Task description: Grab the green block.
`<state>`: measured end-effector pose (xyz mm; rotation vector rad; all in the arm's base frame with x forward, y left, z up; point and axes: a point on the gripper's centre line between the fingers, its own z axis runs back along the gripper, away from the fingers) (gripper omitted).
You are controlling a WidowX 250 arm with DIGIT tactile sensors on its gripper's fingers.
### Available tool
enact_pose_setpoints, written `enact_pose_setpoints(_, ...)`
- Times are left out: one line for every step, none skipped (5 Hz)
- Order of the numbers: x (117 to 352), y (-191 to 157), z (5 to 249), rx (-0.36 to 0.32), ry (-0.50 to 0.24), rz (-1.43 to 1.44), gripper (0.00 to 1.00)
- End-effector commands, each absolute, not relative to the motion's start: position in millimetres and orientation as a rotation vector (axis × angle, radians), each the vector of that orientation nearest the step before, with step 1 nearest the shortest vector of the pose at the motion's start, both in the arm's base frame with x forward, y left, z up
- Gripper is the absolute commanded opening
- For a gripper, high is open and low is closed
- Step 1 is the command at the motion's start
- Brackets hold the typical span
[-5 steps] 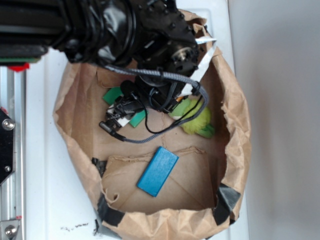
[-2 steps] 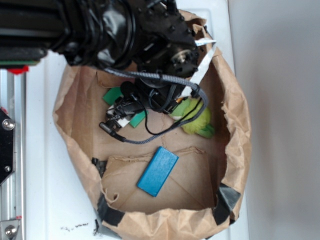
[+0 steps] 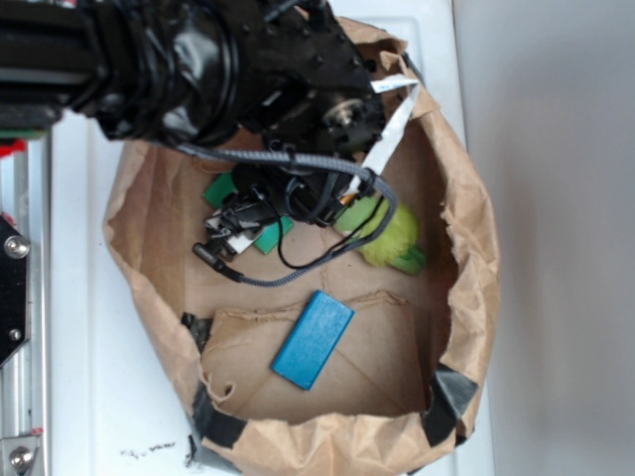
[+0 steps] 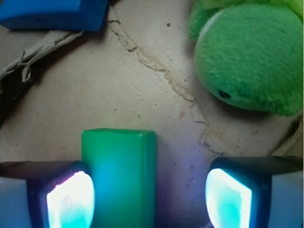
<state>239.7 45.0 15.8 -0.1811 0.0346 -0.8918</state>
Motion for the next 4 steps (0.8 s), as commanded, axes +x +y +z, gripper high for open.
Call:
enact_pose_setpoints(225.4,41.4,31.7,-0.196,0.010,-0.945,1.00)
enact_pose_setpoints(219.2,36.0,36.4,-0.191,-0.002,-0.969,1.00)
enact_pose_setpoints(221.3,35.5,33.3,-0.190,0.003,-0.960,1.00)
enact_pose_setpoints(221.8,33.3,30.5,-0.181,0.007,-0.963,1.00)
